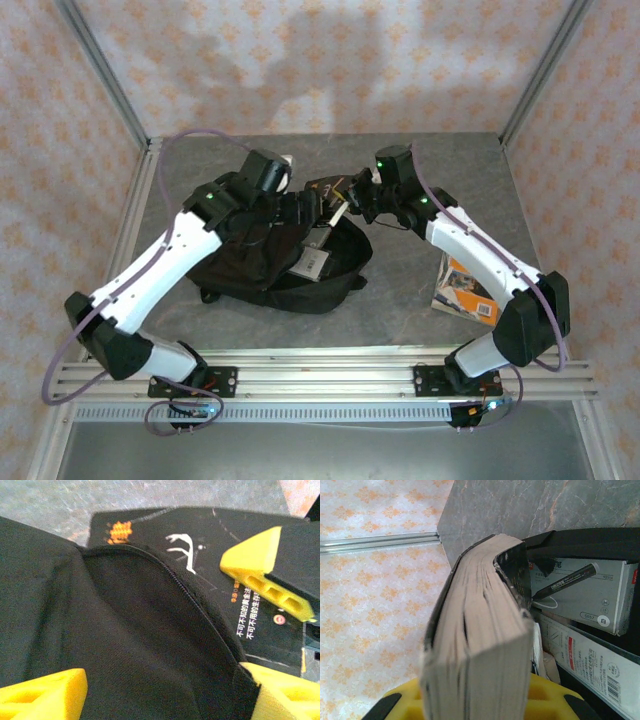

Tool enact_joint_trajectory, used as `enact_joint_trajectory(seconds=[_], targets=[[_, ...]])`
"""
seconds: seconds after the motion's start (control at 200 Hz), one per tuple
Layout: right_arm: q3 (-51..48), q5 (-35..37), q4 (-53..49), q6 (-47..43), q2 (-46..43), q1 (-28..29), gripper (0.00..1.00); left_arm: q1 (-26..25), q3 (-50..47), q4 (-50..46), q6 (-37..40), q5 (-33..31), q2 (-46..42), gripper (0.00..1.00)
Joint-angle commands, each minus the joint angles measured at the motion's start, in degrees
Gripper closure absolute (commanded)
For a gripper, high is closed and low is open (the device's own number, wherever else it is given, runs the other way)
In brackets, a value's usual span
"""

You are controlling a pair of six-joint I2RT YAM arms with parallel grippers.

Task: Pack the student bag
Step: Open the student bag at the center of the table, then place the book in the student bag.

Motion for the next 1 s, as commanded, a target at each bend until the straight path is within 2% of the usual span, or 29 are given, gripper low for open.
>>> enact_joint_trajectory(seconds=[0.0,0.06,0.09,0.21,0.255,0.33,0.44,0.706,0.816,0.996], targets=[[1.6,-3.0,5.8,1.4,-3.1,0.7,1.0,0.4,3.8,-3.3,2.4,4.8,2.3,0.22],[1.7,-2.8,5.4,0.9,-3.3,0.7,1.0,0.4,4.7,-4.4,3.0,6.1,3.6,0.23],[1.6,-2.6,5.2,0.8,-3.5,0.7,1.0,0.3,5.0,-4.9,3.2,6.7,4.1,0.28],[1.1,-2.4,5.5,0.7,-3.9,0.7,1.0,-0.4,4.3,-5.7,3.7,9.4,5.2,0.49],[1.0,-2.4,5.7,0.7,-4.0,0.7,1.0,-0.7,3.9,-5.9,3.8,9.7,5.2,0.6],[0.8,-2.3,5.7,0.4,-4.2,0.7,1.0,-0.9,3.0,-6.0,3.7,9.1,4.6,0.8],[0.5,-2.1,4.9,-0.6,-4.7,0.7,1.0,-0.8,3.0,-6.4,3.4,6.1,2.8,1.0],[-2.2,-2.0,0.4,-4.7,-7.7,0.4,1.0,2.5,6.3,-8.9,1.0,-1.7,-2.3,1.0],[-4.2,-2.9,-1.4,-5.8,-9.4,-0.3,1.0,5.4,7.3,-9.8,0.1,-3.6,-4.4,1.0],[-8.2,-10.2,3.1,-2.9,-9.7,-0.5,1.0,8.3,10.0,-10.5,-0.5,-5.7,-5.9,1.0]])
